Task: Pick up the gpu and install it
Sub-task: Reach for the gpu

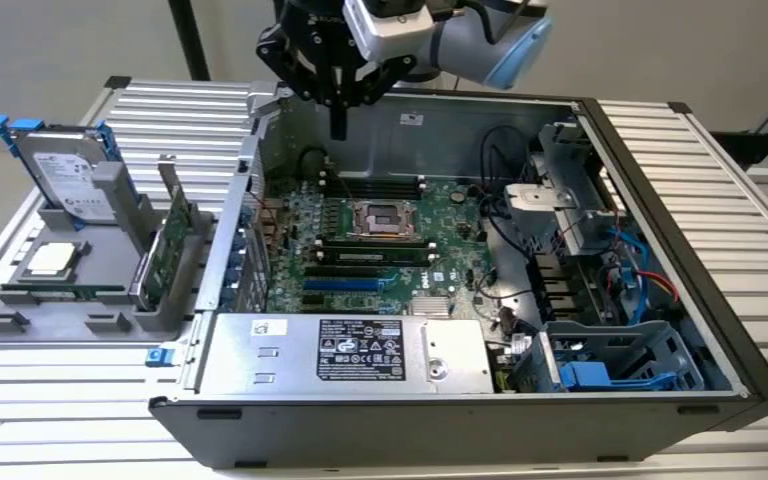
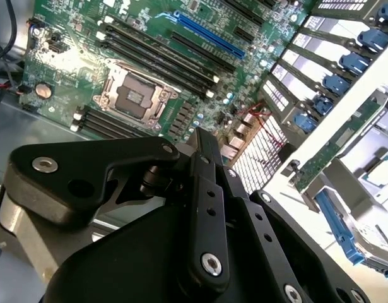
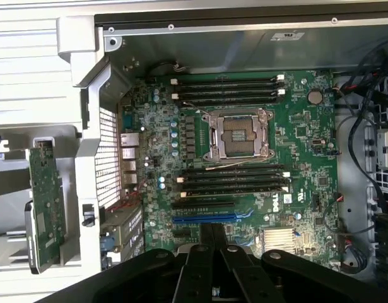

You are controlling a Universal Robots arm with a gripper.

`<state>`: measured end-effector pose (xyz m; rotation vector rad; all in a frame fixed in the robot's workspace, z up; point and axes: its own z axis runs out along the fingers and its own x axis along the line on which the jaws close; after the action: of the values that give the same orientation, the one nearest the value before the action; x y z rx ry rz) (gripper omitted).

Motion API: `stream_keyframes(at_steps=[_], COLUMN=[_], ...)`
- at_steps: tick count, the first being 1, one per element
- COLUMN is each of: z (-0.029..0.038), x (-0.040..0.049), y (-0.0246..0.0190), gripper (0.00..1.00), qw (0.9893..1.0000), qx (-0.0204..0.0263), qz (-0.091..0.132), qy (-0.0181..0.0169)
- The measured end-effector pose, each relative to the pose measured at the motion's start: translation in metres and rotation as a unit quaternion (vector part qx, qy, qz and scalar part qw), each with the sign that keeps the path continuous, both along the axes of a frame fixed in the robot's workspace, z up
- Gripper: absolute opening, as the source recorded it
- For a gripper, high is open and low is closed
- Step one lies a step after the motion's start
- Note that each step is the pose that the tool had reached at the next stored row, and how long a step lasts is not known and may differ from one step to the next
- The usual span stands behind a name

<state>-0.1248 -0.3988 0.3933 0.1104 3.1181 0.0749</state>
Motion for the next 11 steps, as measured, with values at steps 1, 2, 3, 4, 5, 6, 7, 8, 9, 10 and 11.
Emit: stream_keyframes(at_steps=[1,2,3,4,5,6,7,8,9,10,11], z=[0.0,0.0,-0.0001,0.0,-0.0001,0.0,-0.0001,-0.0001,-0.0001,-0.0001,0.0], x=[-0.0013,-0.0025,-0.004,-0.0055,-0.0073,-0.009,-0.0109,-0.0127,-0.0145,-0.0162,-0.0178], y=[0.0,0.0,0.0,0.0,0.0,0.0,0.0,0.0,0.0,0.0,0.0], gripper=[0.0,0.0,0.0,0.0,0.0,0.0,0.0,0.0,0.0,0.0,0.0], qw=[1.0,1.0,1.0,1.0,1.0,1.0,1.0,1.0,1.0,1.0,1.0], qx=[0.0,0.0,0.0,0.0,0.0,0.0,0.0001,0.0001,0.0001,0.0,0.0], qz=[0.0,0.0,0.0,0.0,0.0,0.0,0.0,0.0,0.0,0.0,0.0], qy=[0.0,0.0,0.0,0.0,0.0,0.0,-0.0001,0.0,0.0,0.0,0.0])
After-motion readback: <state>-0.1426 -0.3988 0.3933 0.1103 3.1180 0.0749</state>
